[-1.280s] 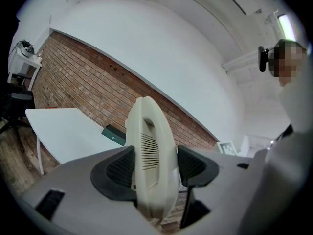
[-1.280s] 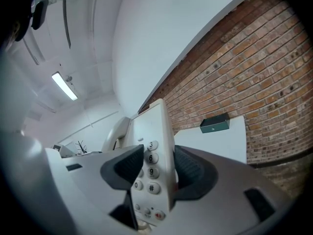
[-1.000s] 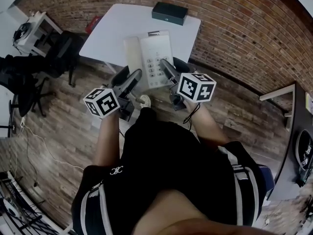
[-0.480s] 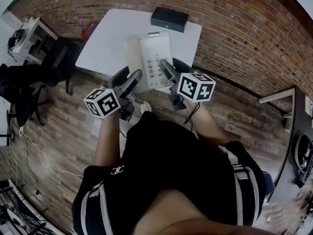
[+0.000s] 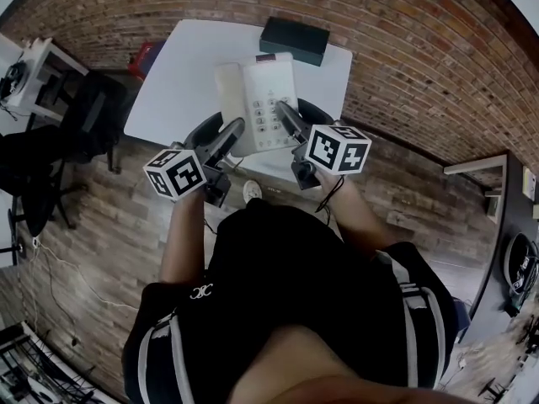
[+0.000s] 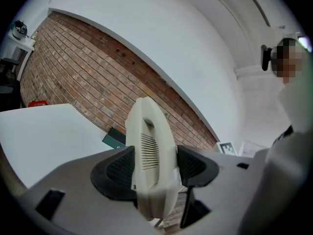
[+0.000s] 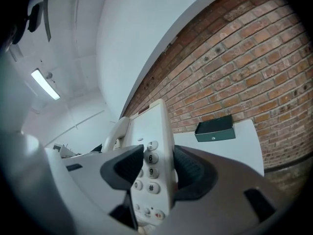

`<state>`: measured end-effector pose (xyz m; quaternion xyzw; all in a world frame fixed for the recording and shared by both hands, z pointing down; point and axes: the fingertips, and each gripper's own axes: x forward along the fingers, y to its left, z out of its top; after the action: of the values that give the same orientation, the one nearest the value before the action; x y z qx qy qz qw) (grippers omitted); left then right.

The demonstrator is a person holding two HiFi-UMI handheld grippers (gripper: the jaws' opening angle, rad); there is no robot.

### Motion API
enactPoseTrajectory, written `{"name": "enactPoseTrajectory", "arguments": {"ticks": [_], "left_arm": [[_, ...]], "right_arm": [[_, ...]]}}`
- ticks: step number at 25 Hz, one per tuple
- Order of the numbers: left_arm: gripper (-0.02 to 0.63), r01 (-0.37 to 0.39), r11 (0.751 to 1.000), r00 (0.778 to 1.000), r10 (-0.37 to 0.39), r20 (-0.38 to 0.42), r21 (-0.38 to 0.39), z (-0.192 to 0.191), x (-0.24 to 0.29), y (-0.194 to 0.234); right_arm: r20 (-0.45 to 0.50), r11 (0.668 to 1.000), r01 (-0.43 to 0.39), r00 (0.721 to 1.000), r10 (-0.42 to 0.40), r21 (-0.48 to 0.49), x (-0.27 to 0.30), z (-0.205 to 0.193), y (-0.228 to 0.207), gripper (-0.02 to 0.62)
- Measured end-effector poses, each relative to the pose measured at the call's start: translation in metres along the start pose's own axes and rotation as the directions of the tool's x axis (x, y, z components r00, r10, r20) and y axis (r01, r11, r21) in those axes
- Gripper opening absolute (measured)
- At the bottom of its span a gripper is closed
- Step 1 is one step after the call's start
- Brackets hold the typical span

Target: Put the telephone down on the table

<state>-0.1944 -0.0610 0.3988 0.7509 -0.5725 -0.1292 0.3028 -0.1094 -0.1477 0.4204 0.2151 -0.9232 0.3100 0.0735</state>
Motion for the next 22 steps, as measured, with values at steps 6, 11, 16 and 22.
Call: {"name": "enactPoseTrajectory", "arguments": {"ticks": [6, 11, 16, 22], "left_arm": [[0.27, 0.031, 0.999, 0.997, -0.033, -0.069, -0.028, 0.02, 0.032, 0.044], [0.27, 0.071, 0.996, 0.988, -0.078, -0.134, -0.051, 0.031, 0.064, 0.077], [0.27, 0.127, 0.989, 0.967, -0.14, -0.215, -0.073, 0.031, 0.096, 0.1], [0.27, 0.179, 0.978, 0.926, -0.203, -0.317, -0.106, 0.014, 0.143, 0.106]], "right_arm": [[-0.007, 0.997, 0.07, 0.998, -0.07, 0.042, 0.043, 0.009, -0.023, 0.172], [-0.005, 0.987, 0.139, 0.99, -0.139, 0.08, 0.073, 0.015, -0.047, 0.172], [0.008, 0.968, 0.221, 0.975, -0.223, 0.118, 0.088, 0.017, -0.073, 0.172], [0.008, 0.928, 0.316, 0.946, -0.324, 0.194, 0.081, 0.011, -0.117, 0.172]]}}
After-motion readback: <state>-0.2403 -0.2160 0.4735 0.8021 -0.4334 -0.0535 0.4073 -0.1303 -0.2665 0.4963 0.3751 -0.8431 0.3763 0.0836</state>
